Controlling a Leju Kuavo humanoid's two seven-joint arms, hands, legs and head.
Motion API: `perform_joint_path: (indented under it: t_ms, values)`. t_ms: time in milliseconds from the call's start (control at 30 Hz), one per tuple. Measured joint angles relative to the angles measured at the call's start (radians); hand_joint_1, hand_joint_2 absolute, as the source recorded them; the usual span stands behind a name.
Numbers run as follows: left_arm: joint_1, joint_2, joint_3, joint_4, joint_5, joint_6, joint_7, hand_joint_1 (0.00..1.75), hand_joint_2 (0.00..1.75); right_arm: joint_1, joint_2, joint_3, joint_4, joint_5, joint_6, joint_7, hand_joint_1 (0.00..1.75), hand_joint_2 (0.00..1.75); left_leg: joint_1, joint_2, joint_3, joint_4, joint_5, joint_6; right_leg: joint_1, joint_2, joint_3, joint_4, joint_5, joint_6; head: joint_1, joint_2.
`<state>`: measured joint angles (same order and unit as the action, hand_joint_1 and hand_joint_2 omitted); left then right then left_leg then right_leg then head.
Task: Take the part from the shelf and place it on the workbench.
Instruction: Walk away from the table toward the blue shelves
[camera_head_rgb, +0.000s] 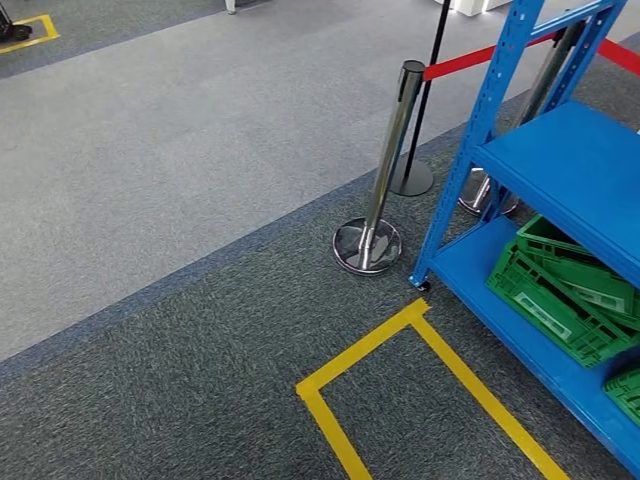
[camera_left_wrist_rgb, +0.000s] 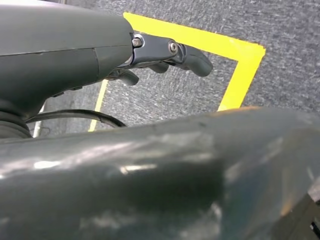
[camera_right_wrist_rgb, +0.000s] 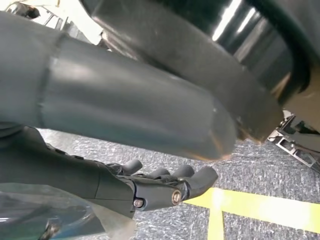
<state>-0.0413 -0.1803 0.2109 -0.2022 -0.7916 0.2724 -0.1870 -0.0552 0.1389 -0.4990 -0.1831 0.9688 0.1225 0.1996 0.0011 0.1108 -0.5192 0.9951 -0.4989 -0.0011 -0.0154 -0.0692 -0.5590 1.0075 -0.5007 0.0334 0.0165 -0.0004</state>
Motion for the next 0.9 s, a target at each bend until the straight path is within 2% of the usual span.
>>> perform_joint_path:
  t_ms: [33, 67, 100, 167, 200, 233, 267, 300, 333, 400, 433, 467, 500, 533, 567, 600, 633, 667, 700, 733, 767, 800, 833, 900]
  values:
    - [-0.001, 0.000, 0.000, 0.000, 0.000, 0.000, -0.001, 0.00, 0.00, 0.001, 0.000, 0.000, 0.000, 0.001, 0.001, 0.000, 0.00, 0.00, 0.002, 0.004, 0.004, 0.000, -0.003, -0.005, 0.000, 0.011, 0.000, 0.000, 0.000, -0.007, -0.001, 0.000]
    - [-0.002, -0.001, 0.000, 0.000, 0.000, 0.000, -0.002, 0.00, 0.00, 0.001, 0.000, 0.000, 0.000, 0.002, 0.002, 0.001, 0.00, 0.00, 0.006, -0.007, 0.004, 0.007, -0.012, -0.010, -0.001, 0.021, 0.000, -0.001, 0.001, -0.014, -0.001, 0.000]
    - [-0.003, -0.001, 0.000, 0.000, 0.000, 0.000, -0.004, 0.00, 0.00, 0.002, 0.000, 0.000, 0.000, 0.003, 0.003, 0.002, 0.00, 0.00, 0.009, -0.029, -0.003, 0.030, -0.032, -0.015, -0.002, 0.033, 0.002, -0.002, 0.003, -0.020, -0.003, 0.000]
    - [-0.002, -0.001, 0.000, 0.000, 0.000, 0.000, -0.009, 0.00, 0.00, 0.000, 0.000, 0.000, 0.000, 0.006, 0.005, 0.004, 0.00, 0.00, 0.011, -0.083, -0.048, 0.141, -0.096, -0.019, -0.002, 0.058, 0.005, -0.003, 0.006, -0.029, -0.006, 0.000]
    - [0.000, -0.001, 0.000, 0.000, 0.000, 0.001, -0.012, 0.00, 0.00, 0.000, 0.000, 0.000, 0.000, 0.007, 0.006, 0.004, 0.00, 0.00, 0.011, -0.096, -0.082, 0.214, -0.127, -0.017, 0.000, 0.072, 0.005, -0.003, 0.007, -0.032, -0.007, 0.000]
    - [0.001, 0.000, 0.001, 0.000, 0.001, 0.002, -0.014, 0.00, 0.00, 0.000, 0.000, 0.000, 0.000, 0.008, 0.008, 0.004, 0.00, 0.00, 0.010, -0.100, -0.109, 0.271, -0.143, -0.015, 0.002, 0.088, 0.006, -0.003, 0.007, -0.034, -0.007, 0.000]
    - [0.003, 0.000, 0.001, 0.000, 0.002, 0.004, -0.016, 0.00, 0.00, 0.001, 0.000, 0.000, 0.000, 0.008, 0.008, 0.004, 0.00, 0.00, 0.009, -0.102, -0.125, 0.297, -0.140, -0.012, 0.004, 0.105, 0.007, -0.002, 0.007, -0.035, -0.007, 0.000]
    - [0.003, 0.001, 0.001, 0.000, 0.002, 0.005, -0.017, 0.00, 0.00, 0.002, 0.000, 0.000, 0.000, 0.009, 0.008, 0.004, 0.00, 0.00, 0.008, -0.105, -0.124, 0.284, -0.116, -0.007, 0.006, 0.121, 0.008, -0.002, 0.007, -0.035, -0.007, 0.000]
    - [0.003, 0.001, 0.001, 0.000, 0.002, 0.007, -0.017, 0.00, 0.00, 0.003, 0.000, 0.000, 0.000, 0.010, 0.008, 0.004, 0.00, 0.00, 0.007, -0.113, -0.106, 0.233, -0.076, -0.001, 0.007, 0.138, 0.010, -0.002, 0.007, -0.035, -0.007, 0.000]
    - [0.003, 0.001, 0.003, 0.000, 0.004, 0.011, -0.018, 0.00, 0.00, 0.002, 0.001, 0.000, 0.000, 0.010, 0.008, 0.004, 0.00, 0.00, 0.007, -0.165, -0.057, 0.097, -0.004, 0.012, 0.007, 0.167, 0.009, 0.000, 0.007, -0.034, -0.006, 0.000]
    - [0.003, 0.001, 0.004, 0.000, 0.005, 0.014, -0.018, 0.00, 0.00, 0.002, 0.001, 0.000, 0.000, 0.011, 0.008, 0.004, 0.00, 0.00, 0.007, -0.191, -0.038, 0.049, 0.011, 0.014, 0.005, 0.181, 0.005, 0.001, 0.008, -0.031, -0.007, 0.000]
    - [0.003, 0.001, 0.005, 0.000, 0.006, 0.017, -0.018, 0.00, 0.00, 0.001, 0.002, 0.000, 0.000, 0.011, 0.007, 0.004, 0.00, 0.00, 0.007, -0.209, -0.030, 0.023, 0.015, 0.015, 0.003, 0.193, 0.000, 0.002, 0.010, -0.026, -0.008, 0.000]
    - [0.002, 0.001, 0.006, 0.000, 0.008, 0.019, -0.018, 0.00, 0.00, 0.002, 0.002, 0.000, 0.000, 0.011, 0.007, 0.004, 0.00, 0.00, 0.006, -0.210, -0.027, 0.016, 0.011, 0.015, 0.001, 0.206, -0.006, 0.001, 0.013, -0.019, -0.009, 0.000]
    - [0.001, 0.000, 0.007, 0.000, 0.009, 0.021, -0.018, 0.00, 0.00, 0.003, 0.002, 0.000, 0.000, 0.011, 0.007, 0.004, 0.00, 0.00, 0.007, -0.199, -0.025, 0.009, 0.012, 0.016, -0.001, 0.218, -0.013, -0.002, 0.016, -0.011, -0.011, 0.000]
    - [0.000, 0.000, 0.007, 0.000, 0.009, 0.022, -0.018, 0.00, 0.00, 0.005, 0.002, 0.000, 0.000, 0.011, 0.007, 0.004, 0.00, 0.00, 0.008, -0.186, -0.022, 0.002, 0.015, 0.018, -0.001, 0.215, -0.019, 0.000, 0.014, -0.005, -0.011, 0.000]
    - [0.000, -0.002, 0.008, 0.000, 0.009, 0.022, -0.018, 0.00, 0.00, 0.005, 0.002, 0.000, 0.000, 0.012, 0.007, 0.004, 0.00, 0.00, 0.009, -0.170, -0.019, -0.006, 0.019, 0.021, 0.001, 0.194, -0.031, 0.015, 0.001, -0.001, -0.008, 0.000]
    - [0.000, -0.004, 0.008, 0.000, 0.008, 0.023, -0.018, 0.00, 0.00, 0.004, 0.001, 0.000, 0.000, 0.012, 0.006, 0.004, 0.00, 0.00, 0.011, -0.153, -0.016, -0.014, 0.022, 0.025, 0.003, 0.164, -0.050, 0.050, -0.023, 0.002, -0.004, 0.000]
    - [0.001, -0.005, 0.008, 0.000, 0.008, 0.023, -0.018, 0.00, 0.00, 0.002, 0.001, 0.000, 0.000, 0.013, 0.005, 0.004, 0.00, 0.00, 0.010, -0.134, -0.015, -0.017, 0.023, 0.027, 0.004, 0.126, -0.077, 0.106, -0.057, 0.005, -0.001, 0.000]
    - [0.002, -0.005, 0.008, 0.000, 0.008, 0.023, -0.017, 0.00, 0.00, 0.000, 0.001, 0.000, 0.000, 0.013, 0.004, 0.004, 0.00, 0.00, 0.009, -0.116, -0.015, -0.017, 0.022, 0.029, 0.005, 0.098, -0.109, 0.174, -0.092, 0.008, 0.001, 0.000]
    - [0.004, -0.005, 0.008, 0.000, 0.007, 0.023, -0.017, 0.00, 0.00, -0.001, 0.001, 0.000, -0.001, 0.014, 0.004, 0.004, 0.00, 0.00, 0.008, -0.098, -0.015, -0.017, 0.022, 0.030, 0.004, 0.085, -0.137, 0.233, -0.116, 0.012, 0.002, 0.000]
    - [0.004, -0.005, 0.009, 0.000, 0.006, 0.023, -0.017, 0.00, 0.00, 0.000, 0.001, 0.000, -0.001, 0.015, 0.003, 0.004, 0.00, 0.00, 0.007, -0.080, -0.015, -0.016, 0.020, 0.030, 0.003, 0.078, -0.151, 0.266, -0.122, 0.015, 0.002, 0.000]
    - [0.004, -0.005, 0.010, 0.000, 0.005, 0.024, -0.017, 0.00, 0.00, 0.001, 0.000, 0.000, -0.001, 0.015, 0.003, 0.005, 0.00, 0.00, 0.008, -0.066, -0.015, -0.016, 0.019, 0.029, 0.001, 0.073, -0.145, 0.259, -0.108, 0.019, 0.002, 0.000]
    - [0.003, -0.005, 0.010, 0.000, 0.003, 0.024, -0.017, 0.00, 0.00, 0.003, -0.001, 0.000, -0.001, 0.016, 0.002, 0.005, 0.00, 0.00, 0.009, -0.053, -0.014, -0.014, 0.017, 0.027, 0.000, 0.066, -0.117, 0.211, -0.079, 0.021, 0.002, 0.000]
    - [0.001, -0.006, 0.013, 0.000, 0.001, 0.024, -0.017, 0.00, 0.00, 0.003, -0.002, 0.000, -0.001, 0.018, 0.002, 0.005, 0.00, 0.00, 0.008, -0.032, -0.012, -0.009, 0.011, 0.018, 0.000, 0.030, -0.038, 0.071, -0.021, 0.021, 0.002, 0.000]
